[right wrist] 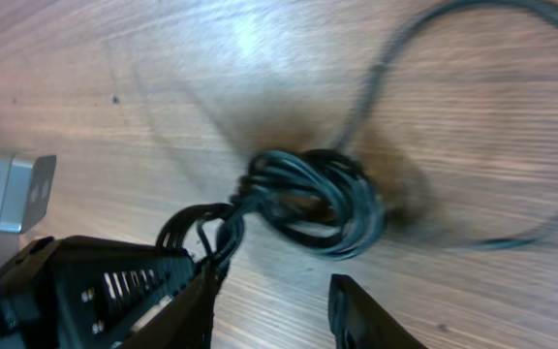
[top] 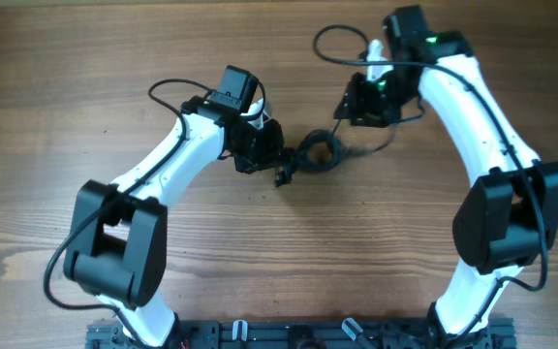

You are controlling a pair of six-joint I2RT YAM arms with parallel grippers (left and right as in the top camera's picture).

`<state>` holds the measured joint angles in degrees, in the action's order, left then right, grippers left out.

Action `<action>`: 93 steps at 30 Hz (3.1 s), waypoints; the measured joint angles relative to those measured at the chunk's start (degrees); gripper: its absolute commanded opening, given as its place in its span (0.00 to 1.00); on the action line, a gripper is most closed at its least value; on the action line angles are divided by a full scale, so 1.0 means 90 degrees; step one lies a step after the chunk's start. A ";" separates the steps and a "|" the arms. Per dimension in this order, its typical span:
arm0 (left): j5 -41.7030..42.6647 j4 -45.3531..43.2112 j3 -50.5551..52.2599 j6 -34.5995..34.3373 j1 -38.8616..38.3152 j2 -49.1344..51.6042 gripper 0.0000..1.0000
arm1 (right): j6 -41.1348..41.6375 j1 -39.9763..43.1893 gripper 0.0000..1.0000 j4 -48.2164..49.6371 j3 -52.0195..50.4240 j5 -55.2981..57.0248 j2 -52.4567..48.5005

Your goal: Untangle cables

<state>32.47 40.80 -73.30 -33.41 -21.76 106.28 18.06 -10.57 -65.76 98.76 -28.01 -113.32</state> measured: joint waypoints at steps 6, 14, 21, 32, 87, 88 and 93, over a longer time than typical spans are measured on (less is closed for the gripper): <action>0.0211 -0.0772 0.0032 -0.0262 0.0056 0.0374 0.04 | -0.0049 -0.0136 0.53 -0.0131 0.0002 -0.0231 0.0257; 0.0770 -0.0418 0.0046 -0.0219 0.1430 0.1078 0.04 | 0.0362 -0.0962 0.53 0.0197 0.0002 -0.0231 0.0272; 0.0770 -0.0612 0.0738 -0.0056 0.1617 0.1103 0.04 | 0.1052 -0.1702 0.49 0.1421 -0.0765 -0.0165 0.0270; 0.0758 -0.0607 0.0789 -0.0034 0.1591 0.1088 0.04 | 0.0709 -0.1994 0.39 0.3313 -0.2030 -0.0063 0.0265; 0.0801 -0.0440 0.0872 0.0153 0.1472 0.1066 0.04 | 0.1362 -0.1049 0.35 0.3439 -0.2123 -0.1860 0.0782; 0.0799 -0.0440 0.0872 0.0153 0.1469 0.1066 0.04 | 0.1297 -0.1421 0.38 0.3327 -0.2123 -0.1377 0.0782; 0.0787 -0.0437 0.0869 0.0153 0.1467 0.1064 0.05 | 0.1469 -0.1894 0.39 0.3116 -0.2123 -0.0279 0.0673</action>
<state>39.55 36.86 -65.47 -32.03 -8.56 115.85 31.29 -27.62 -37.71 79.66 -30.52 -107.26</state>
